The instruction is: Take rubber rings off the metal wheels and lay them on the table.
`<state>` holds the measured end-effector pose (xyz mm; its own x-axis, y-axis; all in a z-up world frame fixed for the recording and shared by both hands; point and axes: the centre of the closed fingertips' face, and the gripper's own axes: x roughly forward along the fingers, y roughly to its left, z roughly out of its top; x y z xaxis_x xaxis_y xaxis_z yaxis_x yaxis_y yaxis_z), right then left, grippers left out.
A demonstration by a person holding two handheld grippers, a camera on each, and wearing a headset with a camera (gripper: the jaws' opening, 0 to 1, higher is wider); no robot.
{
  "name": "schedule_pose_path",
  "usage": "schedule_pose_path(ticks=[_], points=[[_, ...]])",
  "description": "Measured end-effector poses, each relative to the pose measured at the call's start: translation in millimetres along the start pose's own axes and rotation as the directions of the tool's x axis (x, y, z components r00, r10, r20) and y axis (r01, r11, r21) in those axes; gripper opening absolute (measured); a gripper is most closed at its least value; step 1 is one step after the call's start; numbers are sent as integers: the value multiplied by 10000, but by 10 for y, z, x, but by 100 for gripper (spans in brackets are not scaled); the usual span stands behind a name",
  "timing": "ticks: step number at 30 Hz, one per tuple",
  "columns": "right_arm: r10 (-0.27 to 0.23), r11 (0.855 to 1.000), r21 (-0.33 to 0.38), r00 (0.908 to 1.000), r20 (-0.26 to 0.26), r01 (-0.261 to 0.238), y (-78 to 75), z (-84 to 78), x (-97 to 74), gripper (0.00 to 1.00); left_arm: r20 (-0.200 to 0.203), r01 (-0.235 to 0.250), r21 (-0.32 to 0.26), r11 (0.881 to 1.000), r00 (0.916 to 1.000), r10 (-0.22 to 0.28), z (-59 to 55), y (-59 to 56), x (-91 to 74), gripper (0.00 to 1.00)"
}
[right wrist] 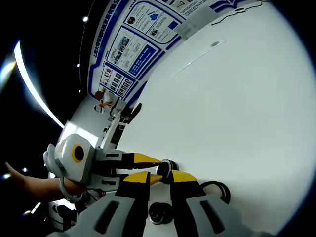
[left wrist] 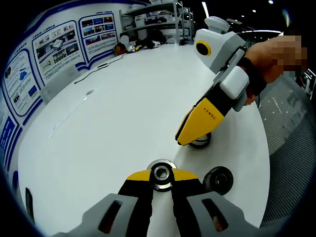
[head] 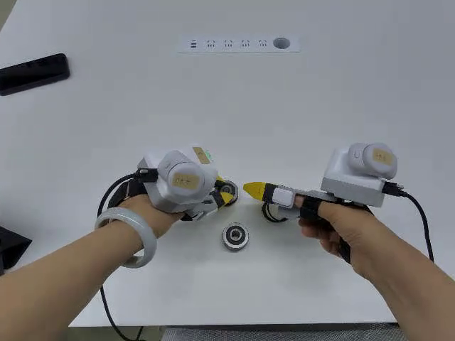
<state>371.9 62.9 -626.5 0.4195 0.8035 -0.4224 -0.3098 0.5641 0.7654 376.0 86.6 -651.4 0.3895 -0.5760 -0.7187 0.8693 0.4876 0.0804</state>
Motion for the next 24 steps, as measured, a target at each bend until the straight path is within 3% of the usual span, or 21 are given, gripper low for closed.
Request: schedule_pose_path(ticks=[8,24], points=[[10,10000,61,9999,-150,-9,1,-20,143,19,-23,20,58,10000,10000,-20,-13,-1,1,14],[-226,9996,144,9980,-593,235,-146,-87,371,22,30,-15,-140,9999,10000,16,-19,14,3,14]])
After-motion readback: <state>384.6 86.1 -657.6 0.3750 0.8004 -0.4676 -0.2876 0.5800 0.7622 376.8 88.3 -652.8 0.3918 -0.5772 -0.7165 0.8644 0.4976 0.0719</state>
